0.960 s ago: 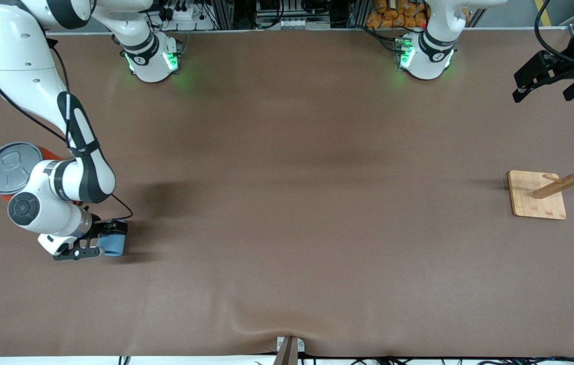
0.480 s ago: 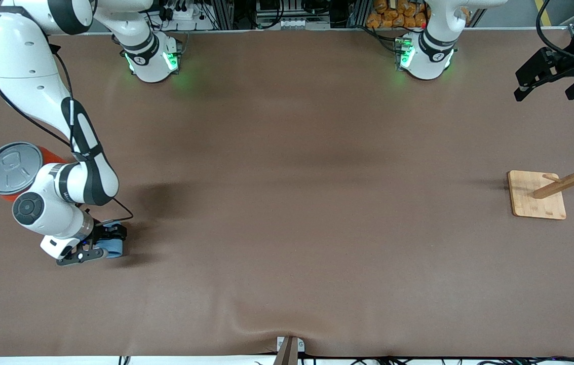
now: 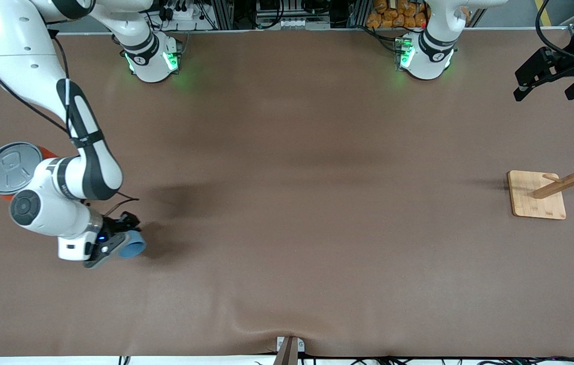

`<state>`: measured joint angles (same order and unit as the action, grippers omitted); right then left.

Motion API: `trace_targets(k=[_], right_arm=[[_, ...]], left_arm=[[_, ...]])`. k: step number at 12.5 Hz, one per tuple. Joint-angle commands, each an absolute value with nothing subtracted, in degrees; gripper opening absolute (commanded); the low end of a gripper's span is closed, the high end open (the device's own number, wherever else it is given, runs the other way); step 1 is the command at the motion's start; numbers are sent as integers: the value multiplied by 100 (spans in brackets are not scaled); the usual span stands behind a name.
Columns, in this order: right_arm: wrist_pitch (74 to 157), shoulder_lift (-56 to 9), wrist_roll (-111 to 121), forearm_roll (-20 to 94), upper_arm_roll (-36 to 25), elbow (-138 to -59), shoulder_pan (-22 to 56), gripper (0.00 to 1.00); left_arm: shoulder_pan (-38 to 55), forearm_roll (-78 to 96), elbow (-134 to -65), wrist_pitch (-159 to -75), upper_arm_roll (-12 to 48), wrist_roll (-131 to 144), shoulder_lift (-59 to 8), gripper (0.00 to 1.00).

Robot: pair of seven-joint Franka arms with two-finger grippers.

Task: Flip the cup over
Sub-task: 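Lift the blue cup and carry it toward the table middle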

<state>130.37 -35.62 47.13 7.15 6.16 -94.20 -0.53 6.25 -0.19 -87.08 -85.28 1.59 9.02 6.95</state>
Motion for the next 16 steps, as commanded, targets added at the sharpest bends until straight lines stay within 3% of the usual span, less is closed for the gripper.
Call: trace_targets(k=[1, 7, 11, 13, 14, 15, 16], right_arm=[[13121, -3717, 5133, 853, 1001, -9308, 261, 66], [13183, -3858, 5684, 844, 1020, -9132, 1827, 64], [14113, -4200, 6205, 730, 967, -9158, 2635, 66], [14229, -4359, 6196, 546, 958, -9132, 2663, 67], [14229, -4368, 6205, 510, 958, -9114, 2620, 78], [14221, -4359, 6188, 510, 967, -9062, 2584, 100], [14212, -4342, 6188, 518, 967, -9018, 2558, 100]], left_arm=[[642, 53, -8613, -8552, 158, 861, 659, 100], [624, 53, -8631, -8666, 158, 809, 694, 100], [571, 26, -8622, -8289, 123, 844, 852, 100], [571, -26, -8631, -8236, 132, 852, 853, 100], [571, -44, -8631, -8131, 132, 818, 853, 100], [571, -44, -8648, -8095, 141, 774, 844, 100], [571, -44, -8648, -8095, 141, 773, 835, 100]])
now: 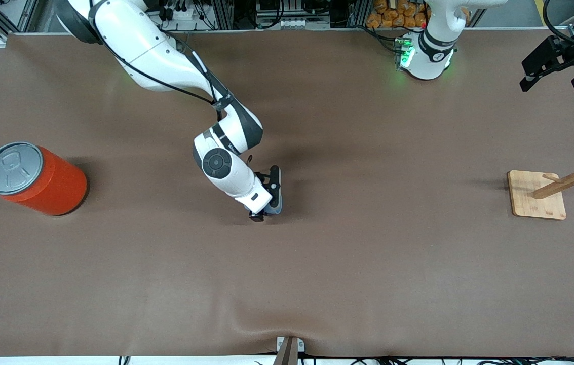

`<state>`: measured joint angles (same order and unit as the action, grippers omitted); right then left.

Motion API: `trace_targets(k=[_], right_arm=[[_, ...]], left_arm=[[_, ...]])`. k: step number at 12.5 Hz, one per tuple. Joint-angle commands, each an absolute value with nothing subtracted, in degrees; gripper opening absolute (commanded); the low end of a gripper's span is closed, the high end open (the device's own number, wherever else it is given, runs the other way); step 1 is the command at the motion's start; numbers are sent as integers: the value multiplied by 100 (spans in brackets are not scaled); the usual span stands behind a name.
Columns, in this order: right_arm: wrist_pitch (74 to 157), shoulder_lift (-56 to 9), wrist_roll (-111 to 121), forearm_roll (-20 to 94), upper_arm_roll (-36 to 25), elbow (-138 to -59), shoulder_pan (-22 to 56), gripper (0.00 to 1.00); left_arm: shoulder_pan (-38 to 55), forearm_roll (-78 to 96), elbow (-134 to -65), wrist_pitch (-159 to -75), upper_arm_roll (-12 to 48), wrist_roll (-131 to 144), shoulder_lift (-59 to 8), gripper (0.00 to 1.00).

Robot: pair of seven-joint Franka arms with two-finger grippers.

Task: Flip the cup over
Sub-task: 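Lift the blue cup and carry it toward the table middle, then lay the blue cup on its side and open the right gripper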

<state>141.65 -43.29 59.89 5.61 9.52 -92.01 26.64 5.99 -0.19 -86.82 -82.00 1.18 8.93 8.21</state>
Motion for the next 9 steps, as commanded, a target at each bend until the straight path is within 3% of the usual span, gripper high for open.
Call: trace_targets(k=[1, 9], right_arm=[[14160, -4316, 6144, 562, 967, -8957, 2479, 100], [12738, -3421, 4661, 817, 1002, -8921, 2101, 100]], left_arm=[[580, -44, -8631, -8095, 141, 765, 826, 100], [589, -18, -8648, -7945, 158, 756, 756, 100]])
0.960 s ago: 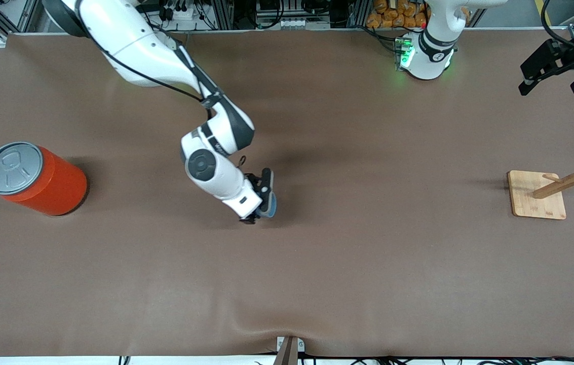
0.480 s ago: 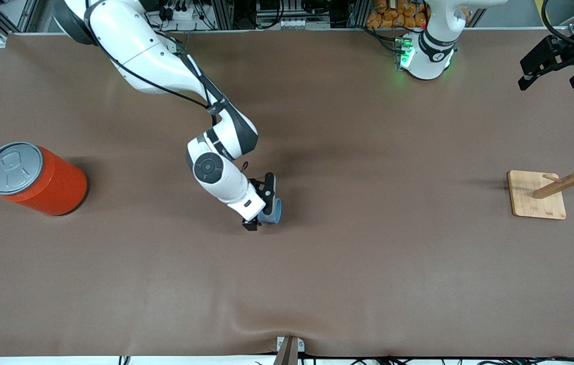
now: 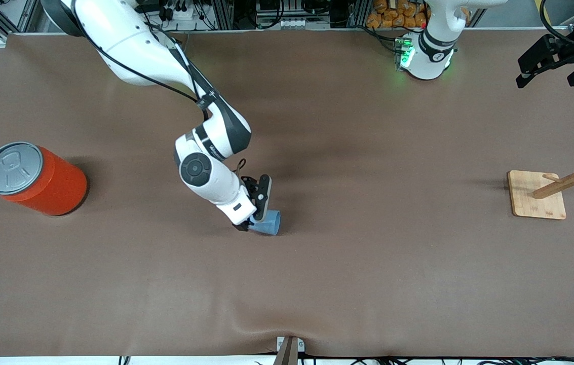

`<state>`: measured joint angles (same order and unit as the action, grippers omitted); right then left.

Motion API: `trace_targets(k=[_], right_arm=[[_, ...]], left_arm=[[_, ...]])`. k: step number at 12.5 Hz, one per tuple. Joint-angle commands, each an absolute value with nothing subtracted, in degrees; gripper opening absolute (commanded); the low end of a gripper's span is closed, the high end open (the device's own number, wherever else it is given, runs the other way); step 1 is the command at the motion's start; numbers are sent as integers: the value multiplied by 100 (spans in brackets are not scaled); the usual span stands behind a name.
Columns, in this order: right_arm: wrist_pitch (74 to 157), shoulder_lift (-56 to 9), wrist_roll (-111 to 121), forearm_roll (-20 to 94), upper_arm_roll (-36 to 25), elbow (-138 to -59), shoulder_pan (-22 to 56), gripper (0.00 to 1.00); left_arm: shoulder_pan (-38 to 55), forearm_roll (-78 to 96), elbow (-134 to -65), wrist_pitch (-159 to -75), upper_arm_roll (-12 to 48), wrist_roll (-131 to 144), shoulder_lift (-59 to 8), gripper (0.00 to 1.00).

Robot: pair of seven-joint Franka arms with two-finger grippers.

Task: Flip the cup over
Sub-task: 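Lay the blue cup on its side and open the right gripper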

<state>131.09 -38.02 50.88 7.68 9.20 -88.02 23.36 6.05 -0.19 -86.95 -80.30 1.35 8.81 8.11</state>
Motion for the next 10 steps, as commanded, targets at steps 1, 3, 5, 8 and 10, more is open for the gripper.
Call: trace_targets(k=[1, 3, 5, 8, 10], right_arm=[[12500, -3254, 4197, 817, 985, -8921, 2022, 100], [12104, -2911, 3553, 756, 967, -8921, 1846, 100], [11928, -2656, 3157, 721, 941, -8921, 1592, 100], [11865, -2304, 2953, 607, 573, -8921, 1450, 100], [11761, -2075, 2944, 554, 230, -8930, 1433, 100]], left_arm=[[615, -9, -8657, -7954, 158, 756, 730, 100], [659, 149, -8701, -8007, 210, 773, 424, 100], [651, 726, -8710, -8068, 211, 852, -102, 100], [606, 1737, -8806, -8558, 211, 747, -946, 100], [807, 2292, -8824, -9059, 281, 738, -1518, 100]])
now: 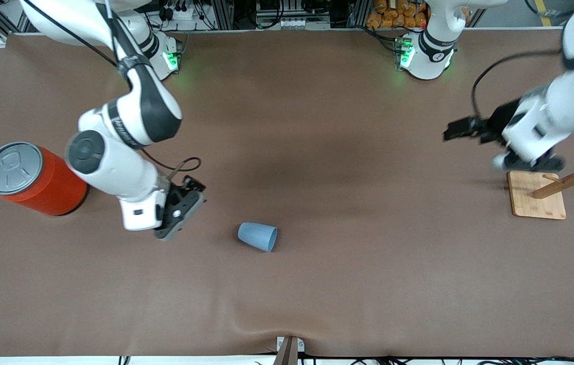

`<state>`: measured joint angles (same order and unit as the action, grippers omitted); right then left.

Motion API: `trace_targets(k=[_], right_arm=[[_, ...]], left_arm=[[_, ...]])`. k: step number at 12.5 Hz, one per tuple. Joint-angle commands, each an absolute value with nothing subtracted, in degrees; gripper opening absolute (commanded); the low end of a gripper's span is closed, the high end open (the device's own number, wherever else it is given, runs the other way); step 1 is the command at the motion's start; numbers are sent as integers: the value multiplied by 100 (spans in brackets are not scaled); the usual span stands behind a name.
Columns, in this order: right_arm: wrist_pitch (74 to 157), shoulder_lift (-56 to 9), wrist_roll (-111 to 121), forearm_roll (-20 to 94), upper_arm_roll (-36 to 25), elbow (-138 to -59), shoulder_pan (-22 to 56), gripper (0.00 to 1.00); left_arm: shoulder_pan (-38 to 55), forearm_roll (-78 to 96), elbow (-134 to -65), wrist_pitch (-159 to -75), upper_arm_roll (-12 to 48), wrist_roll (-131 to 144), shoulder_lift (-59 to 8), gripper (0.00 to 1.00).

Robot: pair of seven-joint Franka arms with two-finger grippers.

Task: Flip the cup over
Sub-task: 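Withdraw the right gripper while the left gripper reaches the cup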

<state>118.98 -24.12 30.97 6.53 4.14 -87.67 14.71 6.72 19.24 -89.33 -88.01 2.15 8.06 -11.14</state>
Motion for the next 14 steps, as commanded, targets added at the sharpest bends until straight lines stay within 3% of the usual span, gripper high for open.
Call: trace_targets(k=[1, 6, 9, 12, 14], right_arm=[[11429, -1952, 2936, 554, 37, -8921, 1398, 100], [10390, -1504, 2742, 632, -202, -8921, 503, 100], [9819, -1284, 2716, 650, -202, -8921, 88, 100], [9300, -1108, 1744, 677, -185, -8964, 61, 100], [9255, -924, 1407, 703, -167, -9157, 97, 100]], left_arm=[[887, 2590, -8824, -9340, 325, 730, -1764, 100], [1342, 3999, -8649, -10544, 703, 353, -2978, 100], [1608, 4008, -8018, -11125, 712, -190, -3794, 100], [1889, 4130, -7577, -11976, 764, -641, -4454, 66], [1995, 4699, -7322, -12347, 887, -642, -4806, 65]])
